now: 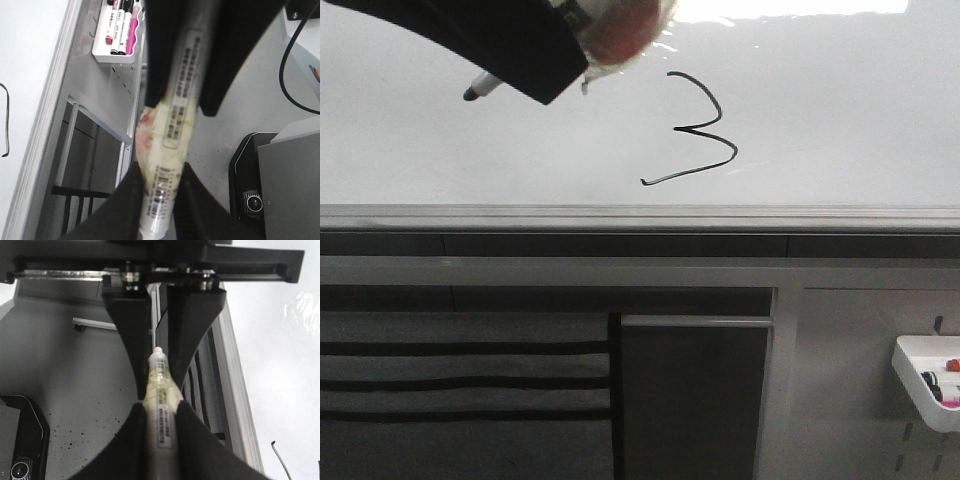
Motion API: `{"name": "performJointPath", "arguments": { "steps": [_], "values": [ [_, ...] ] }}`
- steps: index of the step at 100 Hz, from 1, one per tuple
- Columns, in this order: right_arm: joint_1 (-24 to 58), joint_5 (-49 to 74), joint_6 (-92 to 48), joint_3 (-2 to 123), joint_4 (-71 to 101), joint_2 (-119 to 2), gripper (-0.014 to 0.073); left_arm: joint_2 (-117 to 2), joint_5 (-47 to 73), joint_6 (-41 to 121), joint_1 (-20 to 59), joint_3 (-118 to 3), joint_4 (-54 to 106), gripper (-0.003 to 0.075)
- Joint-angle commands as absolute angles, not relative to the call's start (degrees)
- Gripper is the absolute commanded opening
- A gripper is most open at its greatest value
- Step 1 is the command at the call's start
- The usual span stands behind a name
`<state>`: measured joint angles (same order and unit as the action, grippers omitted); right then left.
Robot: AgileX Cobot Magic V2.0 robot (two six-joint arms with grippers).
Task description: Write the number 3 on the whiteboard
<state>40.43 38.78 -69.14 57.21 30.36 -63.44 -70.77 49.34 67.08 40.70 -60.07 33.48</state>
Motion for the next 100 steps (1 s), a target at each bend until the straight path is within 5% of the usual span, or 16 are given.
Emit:
{"name": "performJointPath", "arguments": {
  "steps": [1, 30, 66, 100],
  "values": [
    [40.48, 36.41, -69.40, 58.53, 31.45, -62.86, 0.0003, -69.53, 45.96, 64.92, 41.10, -61.90, 37.58, -0.0018],
    [37.87, 32.25, -67.78, 58.53, 31.45, -60.81, 0.0365, -69.95, 45.59, 64.56, 39.05, -61.90, 32.10, -0.0018],
    [20.62, 35.13, -55.37, 58.53, 31.45, -50.80, 0.0362, -76.35, 33.54, 45.85, 18.12, -61.69, 33.74, -0.0018],
    [19.00, 42.63, -55.28, 58.39, 31.45, -50.82, 0.0362, -84.50, 17.39, 41.99, 10.04, -61.69, 46.58, -0.0018]
  ]
}}
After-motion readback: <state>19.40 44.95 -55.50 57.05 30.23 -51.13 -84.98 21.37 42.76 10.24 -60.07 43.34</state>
